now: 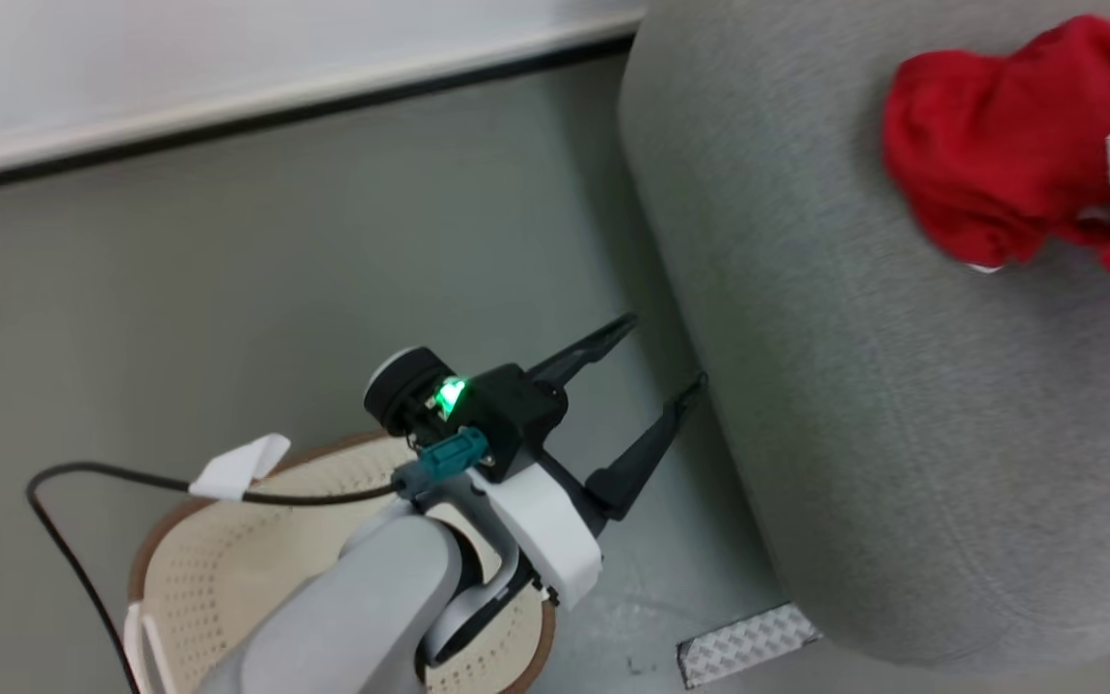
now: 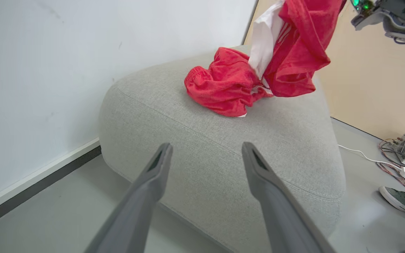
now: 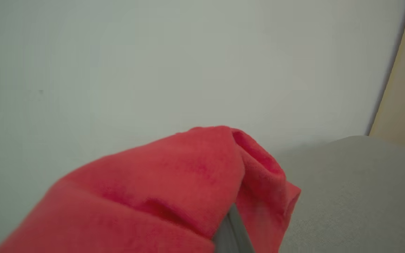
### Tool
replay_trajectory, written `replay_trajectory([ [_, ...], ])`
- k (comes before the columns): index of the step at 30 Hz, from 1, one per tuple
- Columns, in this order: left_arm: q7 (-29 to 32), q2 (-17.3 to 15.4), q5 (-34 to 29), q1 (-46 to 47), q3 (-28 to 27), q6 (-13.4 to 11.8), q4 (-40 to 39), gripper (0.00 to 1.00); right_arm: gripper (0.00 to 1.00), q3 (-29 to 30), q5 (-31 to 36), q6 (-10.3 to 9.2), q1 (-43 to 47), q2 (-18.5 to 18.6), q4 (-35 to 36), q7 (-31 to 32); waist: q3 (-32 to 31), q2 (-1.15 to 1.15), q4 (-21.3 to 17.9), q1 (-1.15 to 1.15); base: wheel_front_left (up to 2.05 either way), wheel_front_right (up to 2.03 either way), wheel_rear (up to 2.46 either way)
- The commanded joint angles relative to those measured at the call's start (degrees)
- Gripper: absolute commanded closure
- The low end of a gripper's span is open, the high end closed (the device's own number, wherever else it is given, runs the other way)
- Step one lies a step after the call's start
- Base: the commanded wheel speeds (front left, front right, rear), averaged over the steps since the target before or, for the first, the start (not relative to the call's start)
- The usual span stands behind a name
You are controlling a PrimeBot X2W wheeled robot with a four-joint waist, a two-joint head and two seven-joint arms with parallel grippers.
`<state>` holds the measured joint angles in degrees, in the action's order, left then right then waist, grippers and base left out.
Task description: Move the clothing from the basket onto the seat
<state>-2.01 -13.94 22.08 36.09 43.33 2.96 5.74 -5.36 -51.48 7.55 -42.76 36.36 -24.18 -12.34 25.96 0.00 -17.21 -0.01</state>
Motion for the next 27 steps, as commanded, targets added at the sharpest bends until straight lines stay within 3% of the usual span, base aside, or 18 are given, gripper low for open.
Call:
replay_trajectory([
  [1, 0.29, -0.65, -0.83, 1.45, -0.25, -0.26, -0.54, 0.00, 1.00, -0.26, 0.58, -0.13, -2.58, 1.33, -3.98, 1.54, 6.59, 0.00, 5.12, 0.01, 0.00, 0.00, 0.00],
  [11, -0.67, -0.69, -1.60, 3.55, -0.88, -1.26, -1.13, 0.00, 1.00, -8.66, 1.14, -0.13, -10.92, 3.95, -20.03, 15.40, 11.62, 0.00, 8.60, 0.01, 0.00, 0.00, 0.00],
  [20, -1.81, -0.41, -0.80, 3.76, -1.03, -1.54, 0.33, 0.00, 1.00, -15.48, -2.46, -0.13, -13.71, 4.71, -24.49, 27.88, 11.07, 0.00, 9.11, 0.01, 0.00, 0.00, 0.00],
  [21, -2.07, -0.40, -0.65, 3.64, -1.08, -1.57, 0.59, 0.00, 0.90, -15.77, -2.77, -0.13, -13.93, 4.77, -24.58, 27.61, 10.65, 0.00, 9.02, 0.01, 0.00, 0.00, 0.00],
  [22, -2.22, -0.38, -0.49, 3.46, -1.12, -1.53, 0.77, 0.00, 0.58, -16.17, -2.99, -0.13, -13.94, 4.64, -24.69, 27.54, 10.12, 0.00, 8.89, 0.01, 0.00, 0.00, 0.00],
  [23, -2.55, -0.33, -0.30, 3.22, -1.10, -1.51, 0.99, 0.00, 0.11, -16.52, -3.33, -0.13, -13.83, 4.53, -24.68, 27.24, 9.49, 0.00, 8.74, 0.01, 0.00, 0.00, 0.00],
  [24, -2.70, -0.26, -0.07, 2.95, -1.07, -1.48, 1.36, 0.00, 0.00, -16.93, -3.52, -0.13, -13.68, 4.48, -24.65, 26.83, 8.72, 0.00, 8.57, 0.01, 0.00, 0.00, 0.00],
  [27, -3.61, -0.25, 0.58, 2.00, -1.17, -1.41, 2.63, 0.00, 0.00, -18.84, -3.77, -0.13, -12.65, 4.25, -24.56, 26.56, 5.73, 0.00, 7.90, 0.01, 0.00, 0.00, 0.00],
])
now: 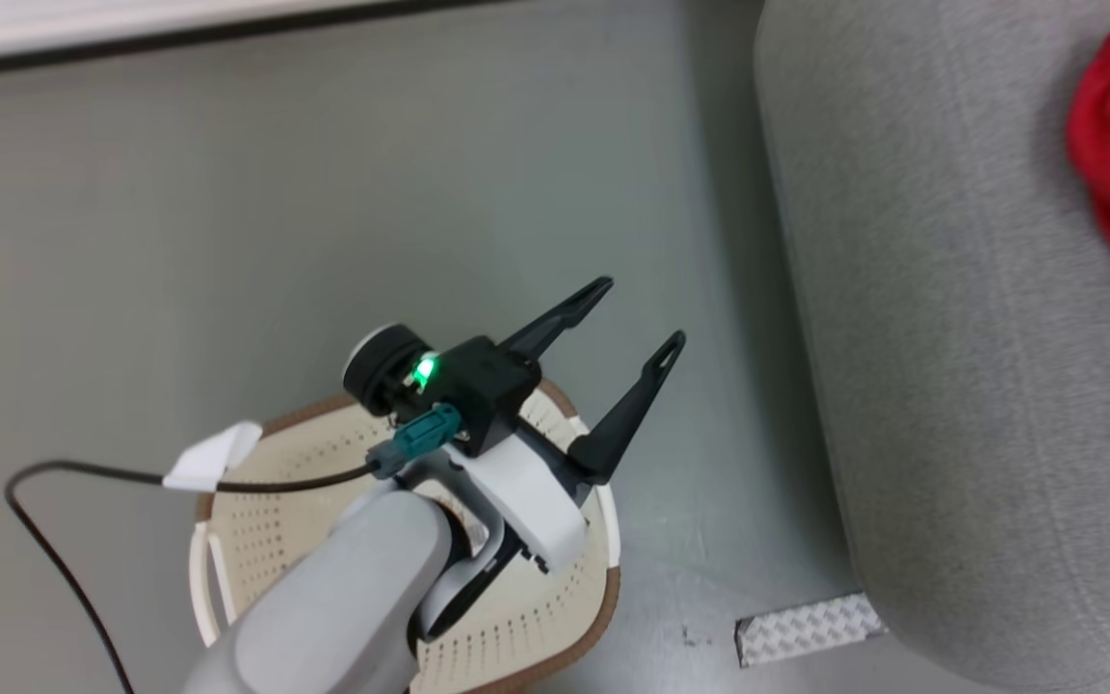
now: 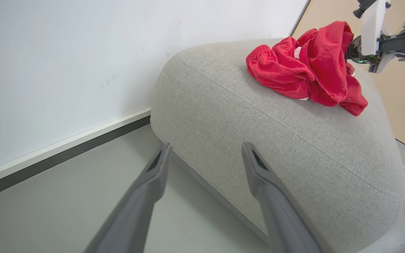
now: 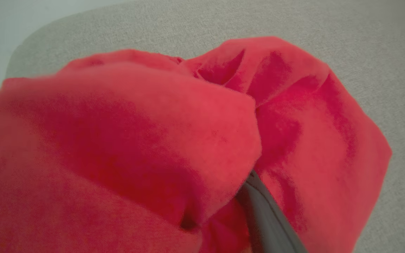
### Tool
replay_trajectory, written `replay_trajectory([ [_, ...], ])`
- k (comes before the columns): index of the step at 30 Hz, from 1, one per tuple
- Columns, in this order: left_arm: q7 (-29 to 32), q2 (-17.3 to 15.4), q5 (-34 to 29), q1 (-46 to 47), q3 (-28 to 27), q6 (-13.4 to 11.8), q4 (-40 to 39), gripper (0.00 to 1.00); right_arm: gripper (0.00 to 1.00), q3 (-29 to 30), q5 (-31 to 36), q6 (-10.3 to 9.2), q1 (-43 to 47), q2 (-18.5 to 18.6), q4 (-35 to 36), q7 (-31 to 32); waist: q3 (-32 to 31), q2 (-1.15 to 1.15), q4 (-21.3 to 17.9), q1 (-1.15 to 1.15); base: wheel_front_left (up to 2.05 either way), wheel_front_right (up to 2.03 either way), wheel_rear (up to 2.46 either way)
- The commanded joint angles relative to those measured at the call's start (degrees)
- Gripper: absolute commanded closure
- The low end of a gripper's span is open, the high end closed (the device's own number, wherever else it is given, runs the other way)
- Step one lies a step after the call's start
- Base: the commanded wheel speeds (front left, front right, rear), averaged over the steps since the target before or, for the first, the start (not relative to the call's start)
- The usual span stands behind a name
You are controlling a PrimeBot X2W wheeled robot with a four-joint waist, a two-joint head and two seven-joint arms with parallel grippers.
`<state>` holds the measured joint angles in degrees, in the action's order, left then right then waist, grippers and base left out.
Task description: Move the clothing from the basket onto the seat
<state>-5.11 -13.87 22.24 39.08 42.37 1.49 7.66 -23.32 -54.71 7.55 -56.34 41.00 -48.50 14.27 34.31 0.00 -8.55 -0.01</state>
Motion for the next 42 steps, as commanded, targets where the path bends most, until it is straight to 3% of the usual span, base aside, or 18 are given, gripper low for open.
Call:
replay_trajectory([
  [1, -0.86, -0.26, 0.75, -1.43, -0.27, 0.03, 1.06, 0.00, 0.00, -1.63, -0.57, -0.13, 1.34, -0.45, -0.08, 0.02, -3.98, 0.00, -1.06, 0.01, 0.00, 0.00, 0.00],
  [14, -5.27, -1.02, 6.25, -9.66, -2.94, -1.92, 4.69, 0.00, 0.00, -10.20, -0.43, -0.13, 7.04, 2.82, 7.32, -1.11, -21.94, 0.00, -3.49, 0.01, 0.00, 0.00, 0.00],
  [23, -7.08, -3.52, 9.50, -16.10, -6.66, -4.77, 3.29, 0.00, 0.00, -10.71, -0.68, -0.13, 11.97, 4.42, 16.82, -6.28, -31.41, 0.00, -1.66, 0.01, 0.00, 0.00, 0.00],
  [34, -9.23, -8.79, 10.37, -24.30, -14.81, -12.28, -0.75, 0.00, 0.00, -4.69, 4.44, -0.13, 23.80, -1.41, 28.41, -22.46, -36.86, 0.00, 1.61, 0.01, 0.00, 0.00, 0.00],
  [42, -10.04, -8.72, 12.62, -32.45, -22.69, -15.00, -3.10, 0.00, 0.00, 3.14, 10.84, -0.13, 36.96, -10.74, 32.70, -27.79, -37.95, 0.00, 3.50, 0.01, 0.00, 0.00, 0.00],
])
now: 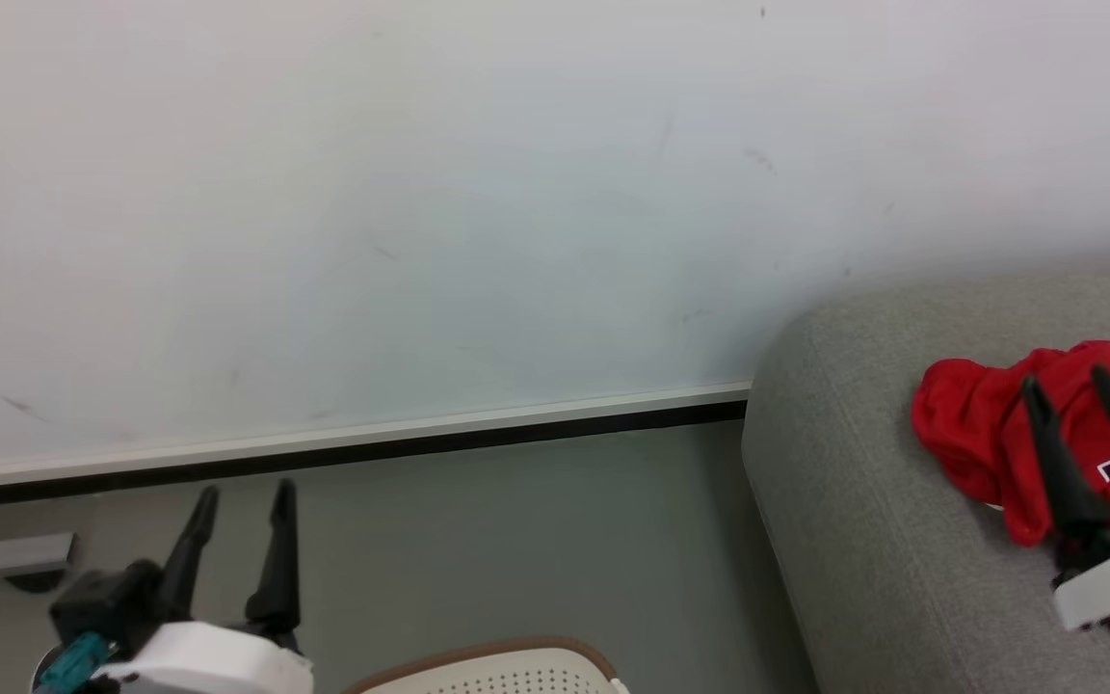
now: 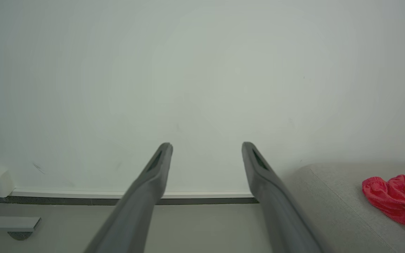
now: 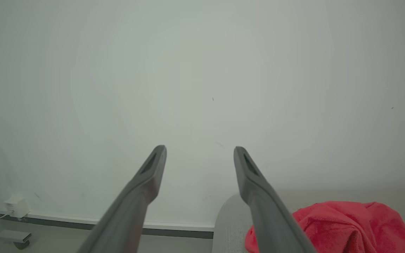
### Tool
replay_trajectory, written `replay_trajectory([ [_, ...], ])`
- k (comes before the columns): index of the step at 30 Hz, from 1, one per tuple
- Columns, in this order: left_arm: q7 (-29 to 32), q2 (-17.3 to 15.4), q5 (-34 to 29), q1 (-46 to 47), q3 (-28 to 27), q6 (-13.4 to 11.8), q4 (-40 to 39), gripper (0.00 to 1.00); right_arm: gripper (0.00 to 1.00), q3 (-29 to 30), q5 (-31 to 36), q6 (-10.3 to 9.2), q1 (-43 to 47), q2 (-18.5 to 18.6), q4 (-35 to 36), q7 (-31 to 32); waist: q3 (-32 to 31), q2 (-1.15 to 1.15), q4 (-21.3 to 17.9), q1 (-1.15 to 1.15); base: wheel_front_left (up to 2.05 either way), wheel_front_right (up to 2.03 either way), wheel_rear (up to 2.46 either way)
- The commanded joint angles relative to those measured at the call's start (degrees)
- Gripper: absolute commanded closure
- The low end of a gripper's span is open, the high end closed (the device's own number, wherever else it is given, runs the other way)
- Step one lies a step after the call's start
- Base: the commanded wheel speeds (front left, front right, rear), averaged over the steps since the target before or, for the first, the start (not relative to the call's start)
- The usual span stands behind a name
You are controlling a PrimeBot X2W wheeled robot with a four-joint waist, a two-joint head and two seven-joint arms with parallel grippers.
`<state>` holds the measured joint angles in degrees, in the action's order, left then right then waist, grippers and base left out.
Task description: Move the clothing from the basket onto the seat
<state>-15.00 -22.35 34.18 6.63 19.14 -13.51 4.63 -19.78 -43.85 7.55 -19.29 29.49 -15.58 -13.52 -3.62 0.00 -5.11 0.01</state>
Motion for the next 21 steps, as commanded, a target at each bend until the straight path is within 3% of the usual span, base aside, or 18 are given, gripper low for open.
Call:
replay_trajectory([
  [1, -0.18, 0.24, 0.52, -0.90, -0.63, -0.09, -0.62, 0.00, 0.00, 0.79, 0.81, -0.13, 1.73, -0.62, 0.38, -0.40, 0.00, 0.00, 0.28, -0.01, 0.00, 0.00, 0.00],
  [12, -0.14, 9.26, -7.42, -10.95, -11.54, 3.80, -2.05, 0.00, 0.00, 9.89, 9.47, -0.13, 16.17, -12.17, 4.15, -1.69, 0.96, 0.00, 2.95, -0.01, 0.00, 0.00, 0.00],
  [21, -0.14, 15.11, -15.00, -12.70, -16.78, 9.53, 2.13, 0.00, 0.00, 8.00, 15.34, -0.13, 19.26, -15.96, 5.50, -1.67, 1.39, 0.00, 3.70, -0.01, 0.00, 0.00, 0.00],
])
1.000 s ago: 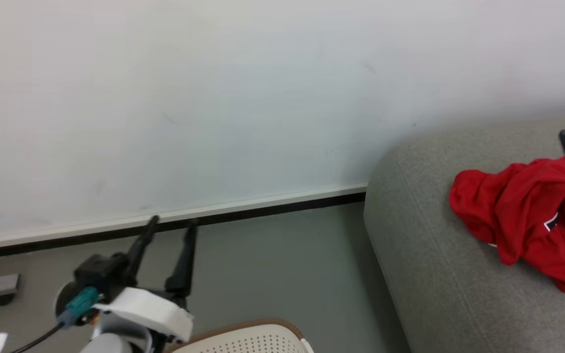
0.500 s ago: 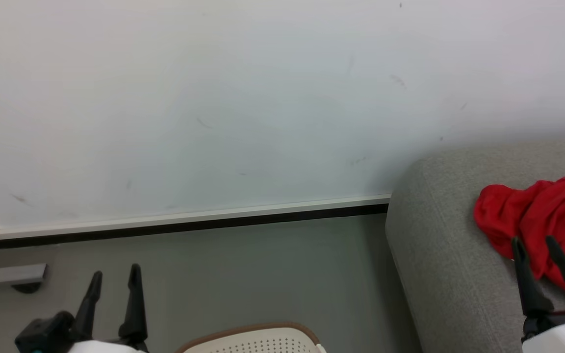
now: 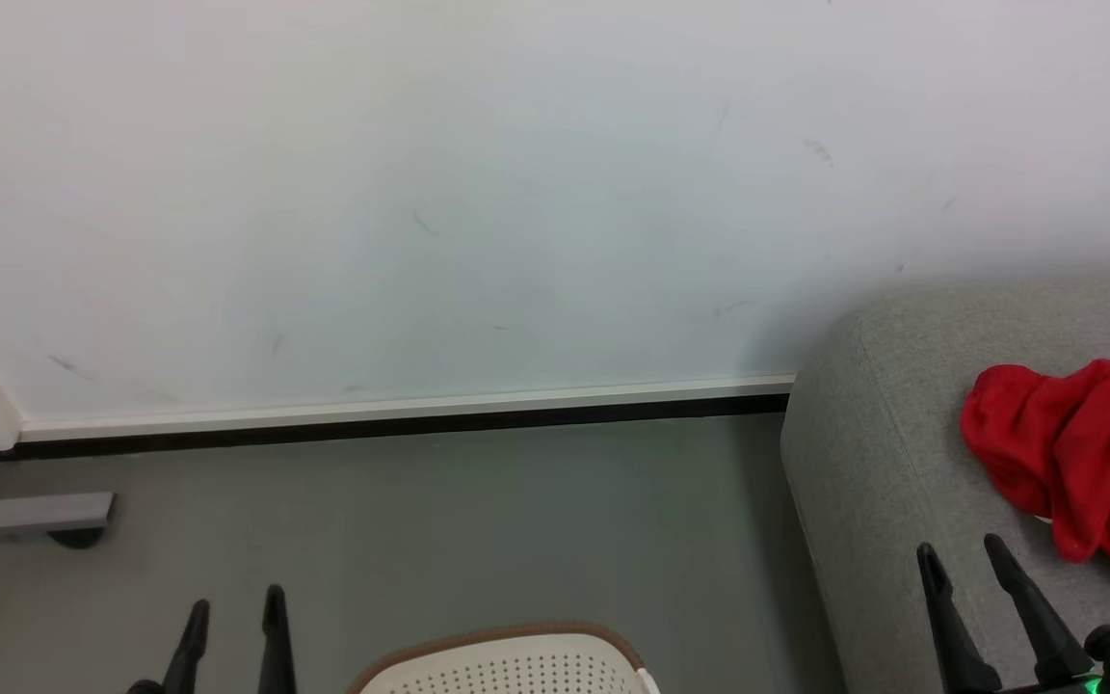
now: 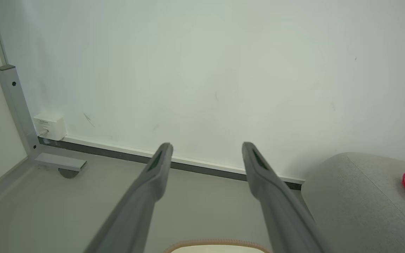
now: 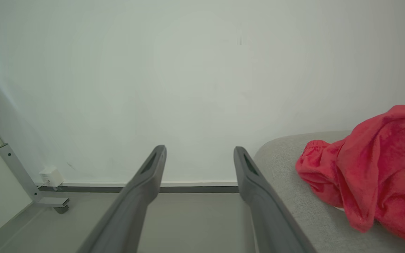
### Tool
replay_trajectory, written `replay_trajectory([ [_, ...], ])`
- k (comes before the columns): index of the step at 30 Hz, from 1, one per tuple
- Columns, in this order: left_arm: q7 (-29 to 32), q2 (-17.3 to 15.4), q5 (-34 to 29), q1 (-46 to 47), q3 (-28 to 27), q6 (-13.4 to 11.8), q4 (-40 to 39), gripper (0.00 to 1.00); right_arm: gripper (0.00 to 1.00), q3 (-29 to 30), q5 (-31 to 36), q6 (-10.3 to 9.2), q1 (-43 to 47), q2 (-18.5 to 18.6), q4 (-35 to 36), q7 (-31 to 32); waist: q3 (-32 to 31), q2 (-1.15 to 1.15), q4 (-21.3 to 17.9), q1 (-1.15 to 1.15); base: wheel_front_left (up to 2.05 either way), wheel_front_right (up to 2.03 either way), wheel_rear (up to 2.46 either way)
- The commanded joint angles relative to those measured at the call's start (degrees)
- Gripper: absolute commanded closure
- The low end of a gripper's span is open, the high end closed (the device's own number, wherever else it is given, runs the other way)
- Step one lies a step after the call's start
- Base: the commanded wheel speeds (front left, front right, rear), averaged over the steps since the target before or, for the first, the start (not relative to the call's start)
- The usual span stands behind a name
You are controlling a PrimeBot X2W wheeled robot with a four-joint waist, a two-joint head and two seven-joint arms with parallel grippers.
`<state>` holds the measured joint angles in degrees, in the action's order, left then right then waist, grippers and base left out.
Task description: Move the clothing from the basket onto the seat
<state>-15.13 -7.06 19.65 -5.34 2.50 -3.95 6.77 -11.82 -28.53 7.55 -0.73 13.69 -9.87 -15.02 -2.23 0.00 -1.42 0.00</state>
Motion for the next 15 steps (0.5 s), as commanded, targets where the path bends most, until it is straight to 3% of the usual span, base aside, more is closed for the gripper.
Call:
replay_trajectory([
  [1, -0.01, 0.28, -0.97, -0.74, -0.45, 0.46, 0.10, 0.00, 0.00, -0.09, 0.04, -0.13, 0.60, -0.28, -0.45, -0.17, 0.01, 0.00, 0.02, 0.00, 0.00, 0.00, 0.00],
  [15, -0.02, 3.47, -6.04, 0.14, -4.77, 4.78, 2.07, 0.00, 0.00, -0.84, 0.61, -0.13, -1.81, -0.42, -1.72, -0.18, -0.11, 0.00, -0.24, 0.00, 0.00, 0.00, 0.00],
])
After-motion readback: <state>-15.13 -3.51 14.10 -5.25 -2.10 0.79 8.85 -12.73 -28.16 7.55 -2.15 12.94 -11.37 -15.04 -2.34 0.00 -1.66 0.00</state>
